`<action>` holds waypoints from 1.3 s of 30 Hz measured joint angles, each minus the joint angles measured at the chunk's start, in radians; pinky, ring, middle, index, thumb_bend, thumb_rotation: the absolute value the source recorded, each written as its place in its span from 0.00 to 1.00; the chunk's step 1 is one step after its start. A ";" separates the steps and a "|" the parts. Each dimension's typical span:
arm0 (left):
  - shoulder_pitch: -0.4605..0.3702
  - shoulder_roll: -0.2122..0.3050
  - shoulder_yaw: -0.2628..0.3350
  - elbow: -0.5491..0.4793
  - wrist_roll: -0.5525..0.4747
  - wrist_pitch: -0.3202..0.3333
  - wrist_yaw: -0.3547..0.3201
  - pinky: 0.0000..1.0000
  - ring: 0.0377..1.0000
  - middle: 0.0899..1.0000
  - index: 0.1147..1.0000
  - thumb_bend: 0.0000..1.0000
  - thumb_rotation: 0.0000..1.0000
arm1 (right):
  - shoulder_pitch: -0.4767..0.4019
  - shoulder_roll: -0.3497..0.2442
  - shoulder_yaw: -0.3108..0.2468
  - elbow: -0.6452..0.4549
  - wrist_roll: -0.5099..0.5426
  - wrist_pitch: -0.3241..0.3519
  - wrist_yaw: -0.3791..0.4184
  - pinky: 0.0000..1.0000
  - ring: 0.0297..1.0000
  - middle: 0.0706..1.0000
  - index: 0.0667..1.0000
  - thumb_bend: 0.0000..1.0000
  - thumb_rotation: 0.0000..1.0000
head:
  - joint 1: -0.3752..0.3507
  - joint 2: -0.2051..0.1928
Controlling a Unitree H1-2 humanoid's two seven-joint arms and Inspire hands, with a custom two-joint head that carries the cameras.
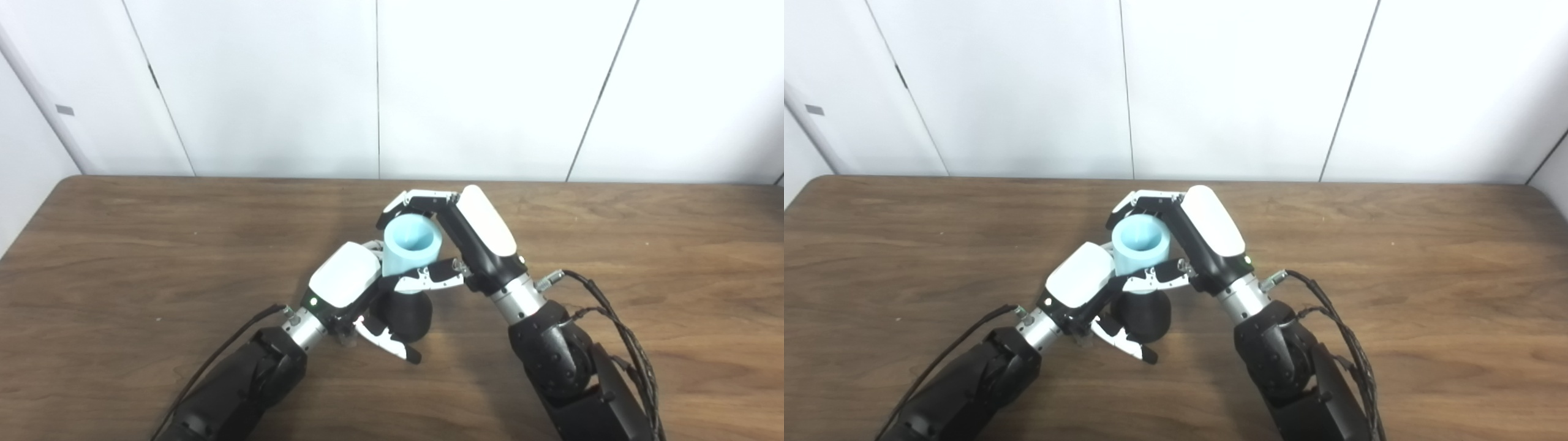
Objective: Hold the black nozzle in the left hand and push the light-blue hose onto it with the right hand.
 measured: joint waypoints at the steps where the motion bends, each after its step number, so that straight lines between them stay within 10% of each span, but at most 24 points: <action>1: 0.000 0.000 0.000 0.000 0.000 0.000 0.000 0.76 0.48 0.41 0.44 0.52 0.00 | 0.000 0.000 0.001 -0.007 0.000 0.017 0.009 0.48 0.56 0.61 0.67 0.92 0.50 | 0.000 0.000; 3: 0.000 -0.001 0.000 -0.001 0.000 0.000 -0.001 0.76 0.48 0.41 0.44 0.52 0.00 | 0.003 0.002 0.003 -0.012 0.003 0.062 0.049 0.64 0.77 0.82 0.91 0.98 0.58 | 0.002 -0.003; 6: 0.001 -0.002 0.000 -0.003 0.000 0.000 -0.003 0.76 0.48 0.41 0.44 0.52 0.00 | 0.018 0.017 -0.015 -0.024 0.093 0.169 0.117 0.84 0.95 0.96 0.99 1.00 0.61 | 0.002 -0.003; 17: 0.001 -0.007 0.000 -0.003 0.000 0.000 -0.006 0.76 0.48 0.41 0.44 0.52 0.00 | 0.072 0.123 -0.156 -0.029 0.539 0.449 0.247 1.00 1.00 1.00 1.00 1.00 0.57 | -0.002 -0.009; 25: 0.001 -0.013 -0.001 -0.003 0.000 0.000 -0.006 0.76 0.48 0.41 0.44 0.52 0.00 | 0.072 0.125 -0.188 -0.029 0.642 0.467 0.255 1.00 1.00 1.00 1.00 1.00 0.56 | -0.006 -0.014; 33: 0.001 -0.017 -0.001 -0.003 0.001 0.000 -0.007 0.77 0.47 0.41 0.44 0.52 0.00 | 0.072 0.105 -0.237 -0.028 0.630 0.455 0.229 1.00 1.00 1.00 1.00 1.00 0.82 | -0.017 -0.020; 39: 0.001 -0.019 -0.002 -0.002 0.001 0.000 -0.009 0.77 0.47 0.41 0.44 0.52 0.00 | 0.071 0.035 -0.298 -0.034 0.577 0.399 0.178 1.00 1.00 1.00 1.00 1.00 0.83 | -0.023 -0.021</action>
